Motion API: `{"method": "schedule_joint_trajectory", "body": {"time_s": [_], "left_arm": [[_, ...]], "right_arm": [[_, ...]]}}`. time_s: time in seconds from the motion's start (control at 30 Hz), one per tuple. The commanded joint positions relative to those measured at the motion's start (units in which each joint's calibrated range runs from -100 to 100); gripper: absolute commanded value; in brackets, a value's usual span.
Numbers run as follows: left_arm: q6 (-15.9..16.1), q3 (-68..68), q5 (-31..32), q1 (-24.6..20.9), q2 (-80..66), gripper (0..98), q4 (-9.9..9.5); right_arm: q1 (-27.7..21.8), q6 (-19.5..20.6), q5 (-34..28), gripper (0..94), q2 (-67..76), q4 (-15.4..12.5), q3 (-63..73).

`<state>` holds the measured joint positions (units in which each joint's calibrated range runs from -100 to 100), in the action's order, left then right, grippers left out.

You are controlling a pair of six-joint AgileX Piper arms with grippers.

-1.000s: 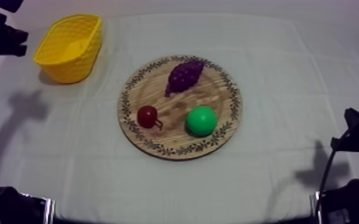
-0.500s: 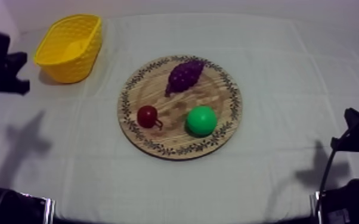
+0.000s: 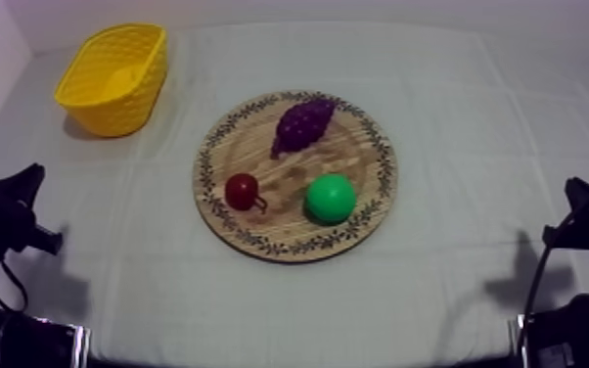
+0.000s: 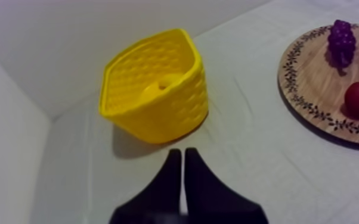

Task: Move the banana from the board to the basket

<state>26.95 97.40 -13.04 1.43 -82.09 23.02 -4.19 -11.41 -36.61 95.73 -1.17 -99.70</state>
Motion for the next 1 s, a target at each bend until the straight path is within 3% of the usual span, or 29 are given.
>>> {"method": "schedule_joint_trajectory", "body": {"time_s": [0.0, 0.13, 0.23, 0.3, 0.43, 0.77, 0.97], "left_arm": [[-22.94, 1.29, -0.42, -0.15, -2.6, 0.2, -13.48], [-29.61, 2.12, -2.82, -0.58, -5.41, 0.2, -19.52], [-36.55, 2.29, -6.85, -1.19, -8.19, 0.2, -24.57], [-39.72, 2.34, -9.67, -1.45, -10.15, 0.2, -26.54], [-40.69, 2.37, -14.24, -1.97, -13.94, 0.2, -26.76], [-33.81, 1.9, -21.14, -2.13, -17.62, 0.2, -25.45], [-34.78, 1.73, -21.94, -2.06, -17.72, 0.1, -25.4]], "right_arm": [[-0.02, 0.0, 0.0, 0.2, 0.02, 0.02, 0.03], [-0.02, 0.0, 0.0, 0.2, 0.02, 0.02, 0.03], [-0.02, 0.0, 0.0, 0.2, 0.02, 0.02, 0.03], [-0.02, 0.0, 0.0, 0.2, 0.02, 0.02, 0.03], [-0.02, 0.0, 0.0, 0.2, 0.02, 0.02, 0.03], [-0.02, 0.0, 0.0, 0.2, 0.02, 0.02, 0.03], [-0.02, 0.0, 0.0, 0.2, 0.02, 0.02, 0.03]]}}
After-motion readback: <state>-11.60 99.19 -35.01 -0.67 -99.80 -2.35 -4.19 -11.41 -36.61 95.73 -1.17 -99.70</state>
